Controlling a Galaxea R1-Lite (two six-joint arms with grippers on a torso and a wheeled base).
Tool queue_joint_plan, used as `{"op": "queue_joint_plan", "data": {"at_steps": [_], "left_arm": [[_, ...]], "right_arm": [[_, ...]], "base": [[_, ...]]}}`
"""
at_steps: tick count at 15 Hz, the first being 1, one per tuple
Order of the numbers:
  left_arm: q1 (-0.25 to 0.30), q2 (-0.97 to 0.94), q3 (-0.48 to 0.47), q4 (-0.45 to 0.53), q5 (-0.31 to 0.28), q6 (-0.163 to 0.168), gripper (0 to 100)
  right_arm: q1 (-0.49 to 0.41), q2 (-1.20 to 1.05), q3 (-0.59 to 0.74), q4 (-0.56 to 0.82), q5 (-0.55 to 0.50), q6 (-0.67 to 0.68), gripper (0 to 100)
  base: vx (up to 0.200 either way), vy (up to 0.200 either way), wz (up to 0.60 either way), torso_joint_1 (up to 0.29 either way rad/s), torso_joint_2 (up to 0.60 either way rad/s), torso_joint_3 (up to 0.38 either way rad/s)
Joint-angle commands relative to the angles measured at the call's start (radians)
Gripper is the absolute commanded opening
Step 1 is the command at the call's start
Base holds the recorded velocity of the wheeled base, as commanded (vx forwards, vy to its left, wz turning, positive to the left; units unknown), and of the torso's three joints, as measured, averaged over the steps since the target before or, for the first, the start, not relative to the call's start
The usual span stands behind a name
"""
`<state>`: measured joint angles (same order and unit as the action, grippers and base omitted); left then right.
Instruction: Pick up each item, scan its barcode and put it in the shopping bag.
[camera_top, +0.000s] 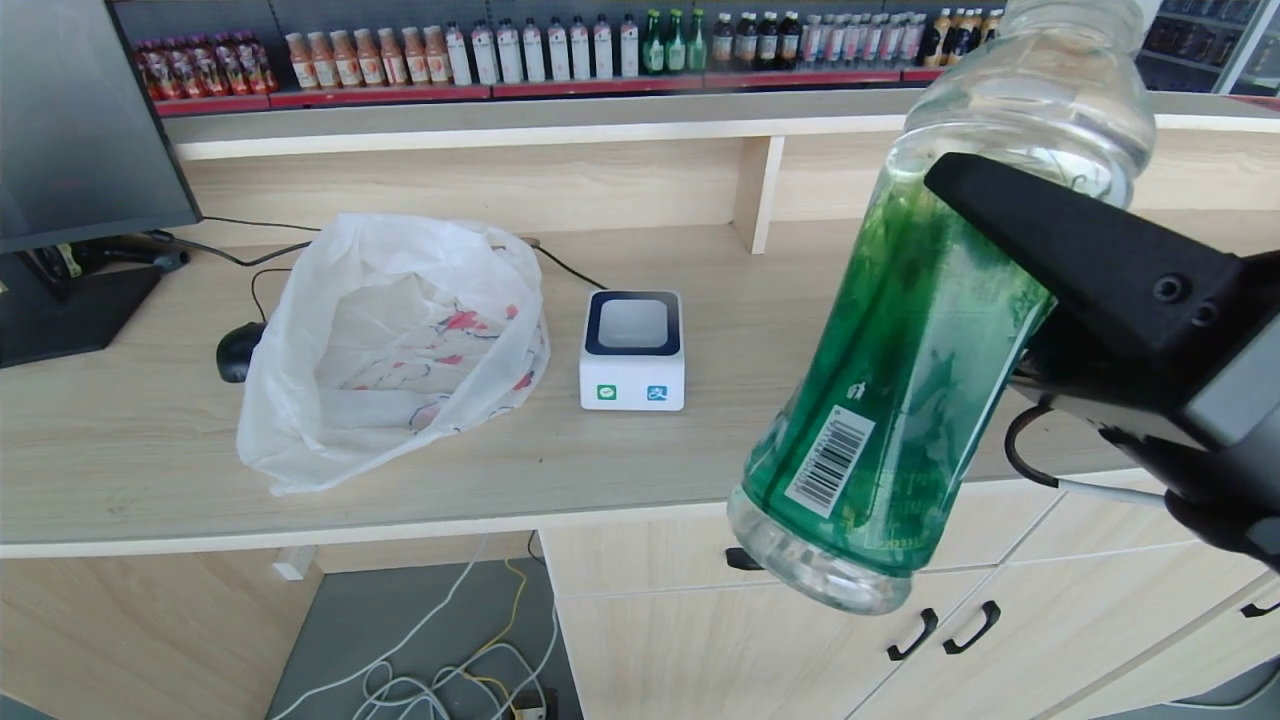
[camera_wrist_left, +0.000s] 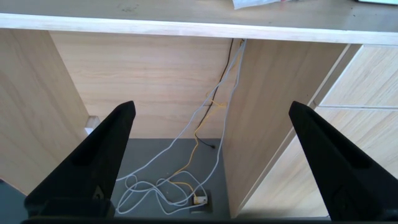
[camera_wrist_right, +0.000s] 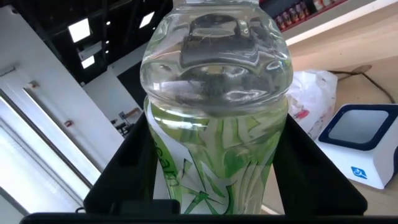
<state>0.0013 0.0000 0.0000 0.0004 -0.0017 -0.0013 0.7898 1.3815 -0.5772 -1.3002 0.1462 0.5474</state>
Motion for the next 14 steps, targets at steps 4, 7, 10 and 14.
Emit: {"op": "queue_joint_plan", "data": {"at_steps": [4, 7, 10, 14], "left_arm": [[0.000, 0.000, 0.000, 0.001, 0.000, 0.000, 100], [0.000, 0.000, 0.000, 0.000, 0.000, 0.000, 100], [0.000, 0.000, 0.000, 0.000, 0.000, 0.000, 100], [0.000, 0.000, 0.000, 0.000, 0.000, 0.000, 100]], "right_arm": [[-0.017, 0.008, 0.007, -0.001, 0.001, 0.002, 0], [-0.024, 0.008, 0.005, -0.002, 0.001, 0.003, 0], [-0.026, 0.001, 0.008, -0.002, 0.001, 0.002, 0], [-0.027, -0.004, 0.010, -0.002, 0.001, 0.000, 0]], "base": [[0.000, 0.000, 0.00, 0.000, 0.00, 0.000], [0.000, 0.000, 0.00, 0.000, 0.00, 0.000], [0.000, 0.000, 0.00, 0.000, 0.00, 0.000], [0.000, 0.000, 0.00, 0.000, 0.00, 0.000]]}}
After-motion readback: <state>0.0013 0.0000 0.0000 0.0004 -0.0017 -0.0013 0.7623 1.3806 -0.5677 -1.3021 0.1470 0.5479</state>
